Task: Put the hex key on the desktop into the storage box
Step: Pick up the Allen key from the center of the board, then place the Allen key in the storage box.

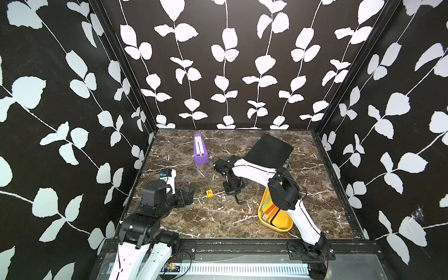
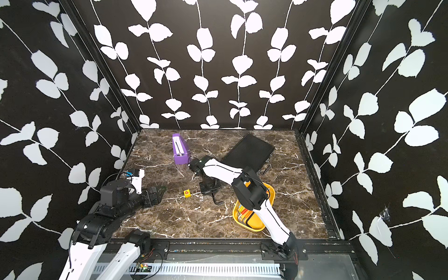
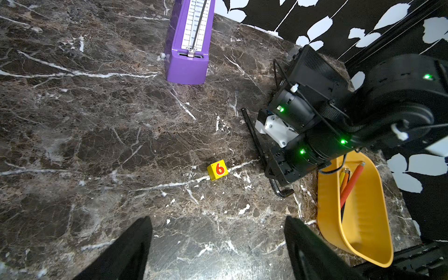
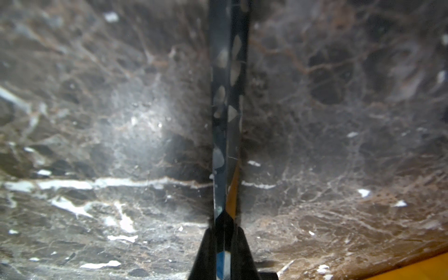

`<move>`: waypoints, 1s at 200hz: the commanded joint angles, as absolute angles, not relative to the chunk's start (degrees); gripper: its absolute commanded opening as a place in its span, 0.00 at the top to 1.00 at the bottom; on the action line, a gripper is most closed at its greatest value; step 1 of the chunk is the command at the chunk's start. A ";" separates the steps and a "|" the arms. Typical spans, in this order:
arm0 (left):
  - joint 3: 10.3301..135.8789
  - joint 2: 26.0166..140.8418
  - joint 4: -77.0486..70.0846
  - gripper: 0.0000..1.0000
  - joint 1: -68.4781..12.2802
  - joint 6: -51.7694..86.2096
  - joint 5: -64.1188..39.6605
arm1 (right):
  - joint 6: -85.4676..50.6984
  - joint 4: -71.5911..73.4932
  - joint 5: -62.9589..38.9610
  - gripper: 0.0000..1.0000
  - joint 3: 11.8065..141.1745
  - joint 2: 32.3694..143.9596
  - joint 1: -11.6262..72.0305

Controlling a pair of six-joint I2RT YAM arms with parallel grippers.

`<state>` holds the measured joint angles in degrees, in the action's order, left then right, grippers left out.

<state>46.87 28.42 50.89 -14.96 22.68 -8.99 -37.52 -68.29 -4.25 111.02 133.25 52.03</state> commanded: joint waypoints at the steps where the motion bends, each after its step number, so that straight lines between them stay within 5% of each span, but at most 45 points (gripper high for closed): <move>1: 46.52 28.21 50.15 0.14 -15.21 22.47 -8.97 | -39.37 -70.89 -2.24 1.00 114.49 128.76 52.03; 78: 46.43 27.79 50.03 0.14 -15.20 22.47 -9.23 | -44.72 -74.07 -0.95 1.00 108.64 112.78 48.91; 200: 46.27 26.95 49.65 0.14 -15.21 22.32 -9.93 | -74.14 -67.15 -3.23 1.00 72.28 80.45 43.60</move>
<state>46.83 27.40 50.87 -14.98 22.68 -9.45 -64.62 -69.17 -3.18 77.34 83.99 43.79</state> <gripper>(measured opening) 0.865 0.096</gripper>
